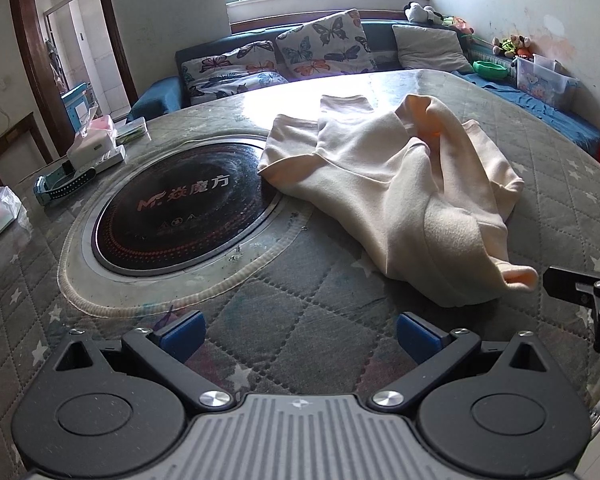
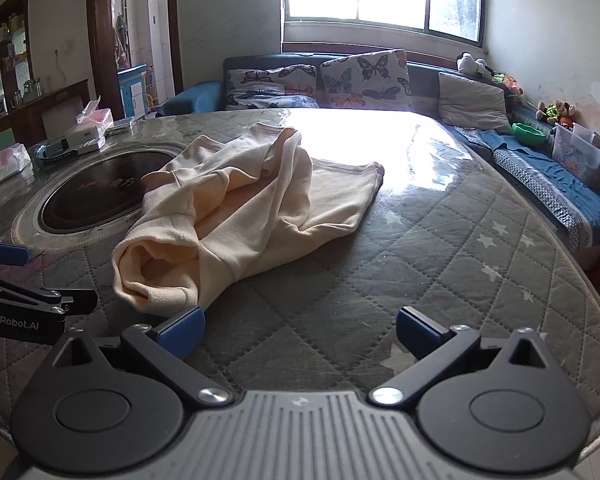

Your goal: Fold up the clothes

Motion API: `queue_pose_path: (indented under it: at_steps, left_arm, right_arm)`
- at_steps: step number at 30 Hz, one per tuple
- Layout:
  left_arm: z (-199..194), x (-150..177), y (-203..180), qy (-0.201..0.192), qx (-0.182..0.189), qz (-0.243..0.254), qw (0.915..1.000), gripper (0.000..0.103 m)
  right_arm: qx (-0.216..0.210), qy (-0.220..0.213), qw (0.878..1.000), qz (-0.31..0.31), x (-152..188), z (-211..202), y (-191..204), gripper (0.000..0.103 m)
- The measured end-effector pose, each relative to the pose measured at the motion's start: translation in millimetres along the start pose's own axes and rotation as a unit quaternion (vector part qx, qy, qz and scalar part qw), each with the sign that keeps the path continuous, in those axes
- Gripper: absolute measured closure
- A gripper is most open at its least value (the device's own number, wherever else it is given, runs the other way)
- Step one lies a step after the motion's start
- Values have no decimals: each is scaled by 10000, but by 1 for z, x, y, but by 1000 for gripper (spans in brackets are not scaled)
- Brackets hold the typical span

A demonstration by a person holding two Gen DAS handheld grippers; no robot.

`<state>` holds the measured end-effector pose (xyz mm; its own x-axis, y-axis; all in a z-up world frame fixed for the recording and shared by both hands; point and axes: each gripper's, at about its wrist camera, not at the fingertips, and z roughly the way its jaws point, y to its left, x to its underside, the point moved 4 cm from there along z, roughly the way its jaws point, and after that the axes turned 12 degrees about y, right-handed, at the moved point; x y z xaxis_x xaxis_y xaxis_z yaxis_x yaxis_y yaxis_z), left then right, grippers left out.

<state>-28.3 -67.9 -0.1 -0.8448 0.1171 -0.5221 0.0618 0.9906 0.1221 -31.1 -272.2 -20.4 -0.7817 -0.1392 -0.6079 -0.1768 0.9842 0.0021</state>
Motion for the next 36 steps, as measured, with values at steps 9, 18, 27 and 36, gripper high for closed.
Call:
queue_pose_path:
  at_steps: [9, 18, 27, 36]
  left_arm:
    - [3, -5, 0, 23, 9, 36, 10000, 0]
    - [3, -13, 3, -27, 18, 74, 10000, 0]
    - [-8, -41, 13, -319, -4, 75, 9995, 0]
    - [-8, -85, 1, -475, 617, 248, 9967, 8]
  right_arm:
    - [-7, 27, 10000, -50, -5, 3, 2, 0]
    - [-37, 26, 10000, -33, -10, 4, 2, 1]
    - [-103, -3, 9999, -121, -29, 6, -1, 6]
    - [-80, -70, 9997, -227, -70, 21, -13, 20]
